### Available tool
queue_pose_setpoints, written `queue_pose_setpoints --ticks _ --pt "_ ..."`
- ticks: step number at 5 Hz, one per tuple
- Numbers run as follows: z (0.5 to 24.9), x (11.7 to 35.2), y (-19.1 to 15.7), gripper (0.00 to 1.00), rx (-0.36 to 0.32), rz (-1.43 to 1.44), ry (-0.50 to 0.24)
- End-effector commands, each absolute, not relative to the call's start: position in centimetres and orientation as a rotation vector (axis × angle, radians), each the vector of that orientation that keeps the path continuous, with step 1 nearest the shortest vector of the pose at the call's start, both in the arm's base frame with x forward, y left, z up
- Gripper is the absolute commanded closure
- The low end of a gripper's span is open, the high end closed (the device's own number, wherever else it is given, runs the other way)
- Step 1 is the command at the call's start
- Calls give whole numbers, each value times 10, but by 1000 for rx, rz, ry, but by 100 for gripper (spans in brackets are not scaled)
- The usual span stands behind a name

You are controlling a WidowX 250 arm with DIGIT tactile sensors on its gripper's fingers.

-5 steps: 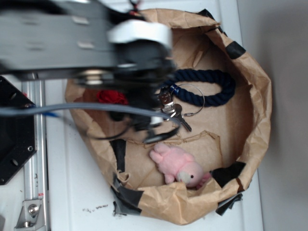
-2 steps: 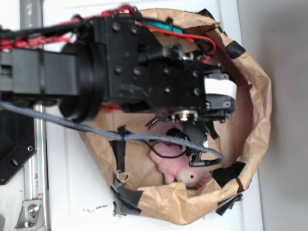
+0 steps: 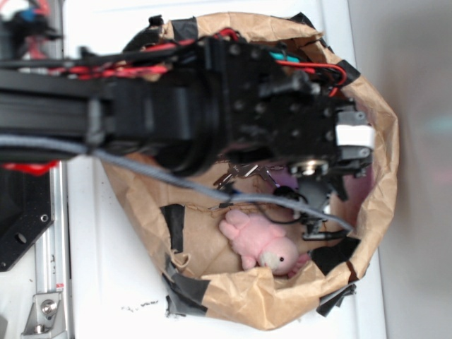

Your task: Grab the blue rope.

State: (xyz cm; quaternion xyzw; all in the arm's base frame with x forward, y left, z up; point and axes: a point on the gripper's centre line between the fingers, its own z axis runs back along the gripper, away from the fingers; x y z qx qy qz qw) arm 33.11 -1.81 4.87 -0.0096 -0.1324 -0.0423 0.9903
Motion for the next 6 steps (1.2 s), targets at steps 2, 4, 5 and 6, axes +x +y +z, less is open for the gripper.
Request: queue_pose_setpoints --ticks 2,4,5,6 --pt "19 336 -12 0 -119 -42 -195" --pt "28 296 -13 0 -105 -44 -167" --pt "19 288 -10 0 -76 -50 -145" --pt "6 288 -11 0 -59 -53 -103"
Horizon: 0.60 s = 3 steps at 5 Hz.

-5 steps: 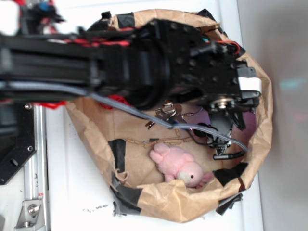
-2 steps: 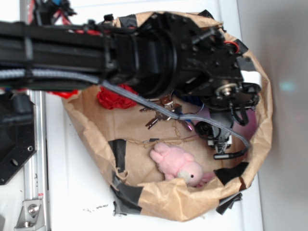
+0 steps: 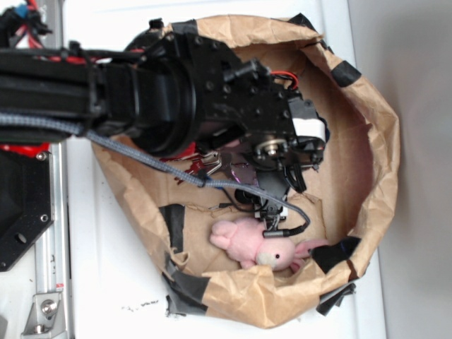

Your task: Grab the blue rope.

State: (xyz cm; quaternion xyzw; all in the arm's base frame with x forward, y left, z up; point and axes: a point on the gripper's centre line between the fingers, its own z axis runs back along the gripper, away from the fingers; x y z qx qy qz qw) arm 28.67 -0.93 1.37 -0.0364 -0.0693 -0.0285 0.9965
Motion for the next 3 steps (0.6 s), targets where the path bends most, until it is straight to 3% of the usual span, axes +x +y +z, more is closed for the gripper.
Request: queue_pose_setpoints --ticks 1,2,3 --pt "8 302 -12 0 -70 -32 -99" --pt "8 325 -5 0 -73 -24 -97" --pt "-6 334 13 0 -131 -77 -59"
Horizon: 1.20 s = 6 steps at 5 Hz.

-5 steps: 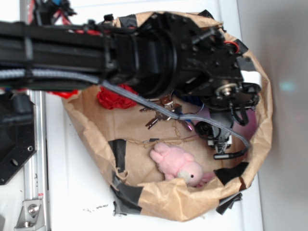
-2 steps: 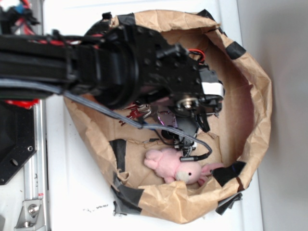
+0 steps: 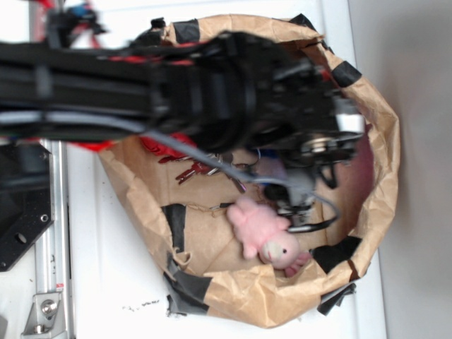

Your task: Grab the blue rope.

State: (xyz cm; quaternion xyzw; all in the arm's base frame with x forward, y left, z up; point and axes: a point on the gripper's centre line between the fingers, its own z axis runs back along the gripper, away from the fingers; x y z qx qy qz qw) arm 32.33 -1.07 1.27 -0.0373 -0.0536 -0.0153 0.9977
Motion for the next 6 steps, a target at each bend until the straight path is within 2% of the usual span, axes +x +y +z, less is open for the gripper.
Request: queue_pose_setpoints --ticks 1,3,4,5,6 --pt "-18 327 18 100 -139 -37 -6" --pt "-7 319 12 100 -106 -36 -10" --pt "12 311 1 100 -107 -53 -9" --pt "62 306 -23 100 -146 -126 -17" --pt "110 304 -23 100 -185 -116 -37"
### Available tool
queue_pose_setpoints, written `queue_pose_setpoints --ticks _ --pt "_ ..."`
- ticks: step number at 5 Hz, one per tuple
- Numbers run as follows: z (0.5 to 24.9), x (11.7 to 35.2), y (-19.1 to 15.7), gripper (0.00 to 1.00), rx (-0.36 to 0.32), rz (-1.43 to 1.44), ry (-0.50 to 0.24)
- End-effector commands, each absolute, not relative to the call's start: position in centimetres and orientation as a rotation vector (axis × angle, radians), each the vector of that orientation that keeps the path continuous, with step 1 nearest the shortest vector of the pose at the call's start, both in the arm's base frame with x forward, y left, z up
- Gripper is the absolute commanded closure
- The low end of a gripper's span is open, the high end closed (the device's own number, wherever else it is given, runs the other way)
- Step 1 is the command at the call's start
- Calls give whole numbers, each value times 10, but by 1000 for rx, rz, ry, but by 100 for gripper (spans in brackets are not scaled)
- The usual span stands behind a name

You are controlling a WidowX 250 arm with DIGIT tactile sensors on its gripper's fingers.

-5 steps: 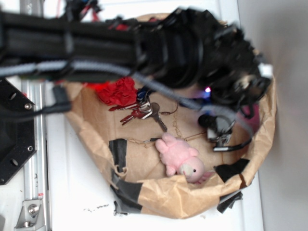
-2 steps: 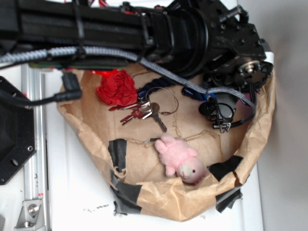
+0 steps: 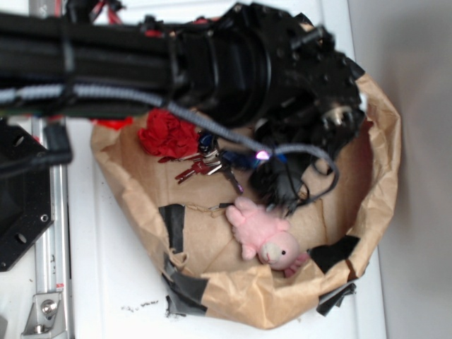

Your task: Grab the blue rope.

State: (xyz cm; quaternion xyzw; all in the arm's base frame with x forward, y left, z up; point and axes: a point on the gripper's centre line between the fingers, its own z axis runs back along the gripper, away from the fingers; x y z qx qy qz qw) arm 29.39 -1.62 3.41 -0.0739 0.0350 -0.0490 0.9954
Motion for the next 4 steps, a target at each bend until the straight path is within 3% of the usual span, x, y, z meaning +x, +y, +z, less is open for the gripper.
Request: queue_pose_setpoints --ticks 1,2,4 --pt "136 314 -10 100 -159 -100 -53" --pt "154 311 -14 100 -36 -119 -60" --pt "179 292 -12 100 13 -71 -25"
